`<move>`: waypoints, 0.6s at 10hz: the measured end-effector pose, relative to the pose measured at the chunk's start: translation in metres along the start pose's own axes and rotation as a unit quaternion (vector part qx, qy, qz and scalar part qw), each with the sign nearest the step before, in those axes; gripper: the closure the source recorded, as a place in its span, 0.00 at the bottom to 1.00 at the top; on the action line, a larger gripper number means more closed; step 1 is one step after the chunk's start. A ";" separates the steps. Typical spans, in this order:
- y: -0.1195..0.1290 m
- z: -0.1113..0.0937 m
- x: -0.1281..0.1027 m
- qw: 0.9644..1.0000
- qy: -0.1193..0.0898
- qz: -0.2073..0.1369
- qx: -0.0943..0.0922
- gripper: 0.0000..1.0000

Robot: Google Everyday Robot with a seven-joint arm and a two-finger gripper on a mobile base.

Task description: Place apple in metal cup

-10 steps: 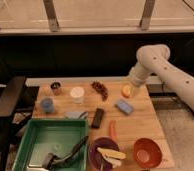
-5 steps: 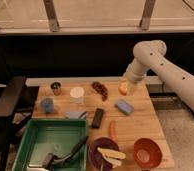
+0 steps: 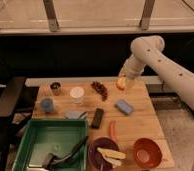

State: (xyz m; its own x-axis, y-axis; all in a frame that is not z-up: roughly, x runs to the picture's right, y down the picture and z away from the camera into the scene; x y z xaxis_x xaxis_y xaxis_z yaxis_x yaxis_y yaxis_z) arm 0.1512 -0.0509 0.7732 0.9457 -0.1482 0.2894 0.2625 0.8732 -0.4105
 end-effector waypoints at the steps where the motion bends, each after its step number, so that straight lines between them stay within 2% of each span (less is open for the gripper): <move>1: -0.014 0.001 -0.010 1.000 0.001 -0.015 0.003 1.00; 2: -0.031 0.004 -0.031 0.999 0.000 -0.039 0.005 1.00; 5: -0.058 0.006 -0.069 0.995 -0.004 -0.096 0.009 1.00; 6: -0.071 0.009 -0.092 0.992 -0.013 -0.122 0.012 1.00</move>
State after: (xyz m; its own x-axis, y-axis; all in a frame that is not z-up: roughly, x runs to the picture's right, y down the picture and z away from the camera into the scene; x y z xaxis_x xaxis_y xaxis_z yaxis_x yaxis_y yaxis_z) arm 0.0441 -0.0956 0.7835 0.8492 -0.3456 0.3994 0.4786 0.8233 -0.3052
